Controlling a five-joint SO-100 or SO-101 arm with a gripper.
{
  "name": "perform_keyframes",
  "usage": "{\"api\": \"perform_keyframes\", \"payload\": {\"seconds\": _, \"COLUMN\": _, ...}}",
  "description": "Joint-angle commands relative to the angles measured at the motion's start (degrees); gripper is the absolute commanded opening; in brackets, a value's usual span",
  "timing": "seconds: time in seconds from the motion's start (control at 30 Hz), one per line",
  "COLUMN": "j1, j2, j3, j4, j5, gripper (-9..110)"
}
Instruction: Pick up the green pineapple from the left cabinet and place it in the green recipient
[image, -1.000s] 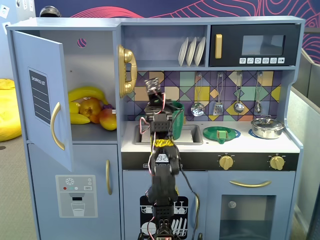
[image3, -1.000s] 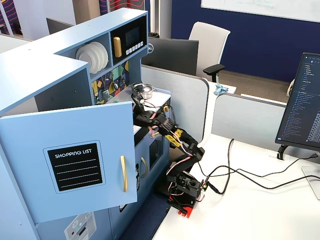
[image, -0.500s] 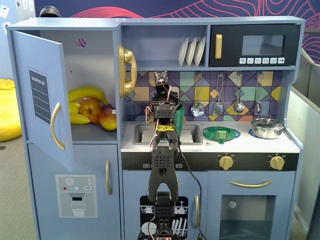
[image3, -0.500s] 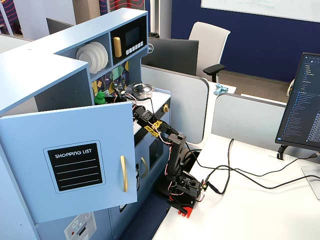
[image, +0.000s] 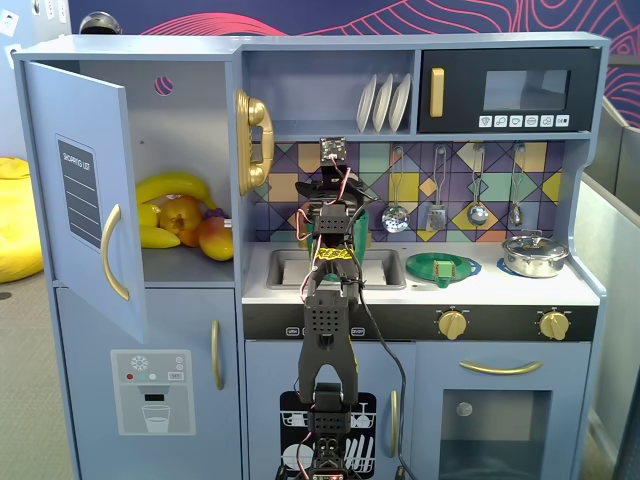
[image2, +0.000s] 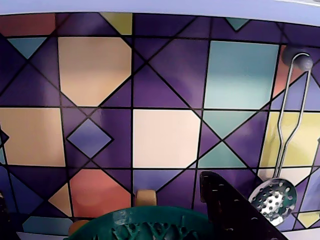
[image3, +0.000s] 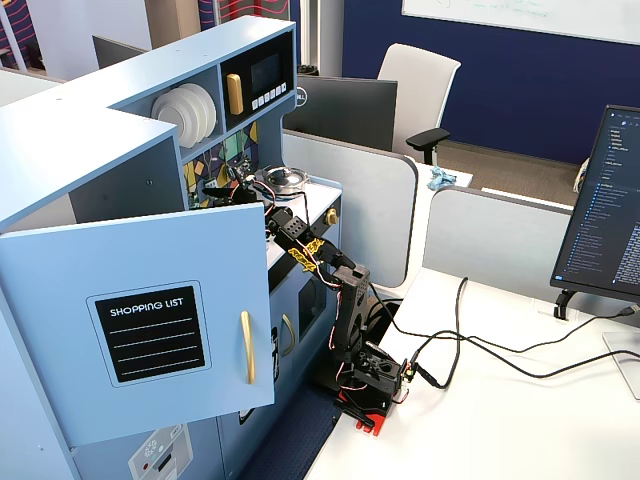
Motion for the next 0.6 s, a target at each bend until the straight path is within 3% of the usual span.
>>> {"api": "perform_keyframes", "payload": {"seconds": 0.0, "j1": -0.3, "j2": 5.7, "j3": -0.7, "j4": 0.2, "j5": -1.1, "gripper": 45}}
{"api": "perform_keyframes", "payload": {"seconds": 0.57, "j1": 1.5, "j2": 54.8, "j3": 41.7, "j4": 35.4, "j5": -0.4, "gripper": 34}}
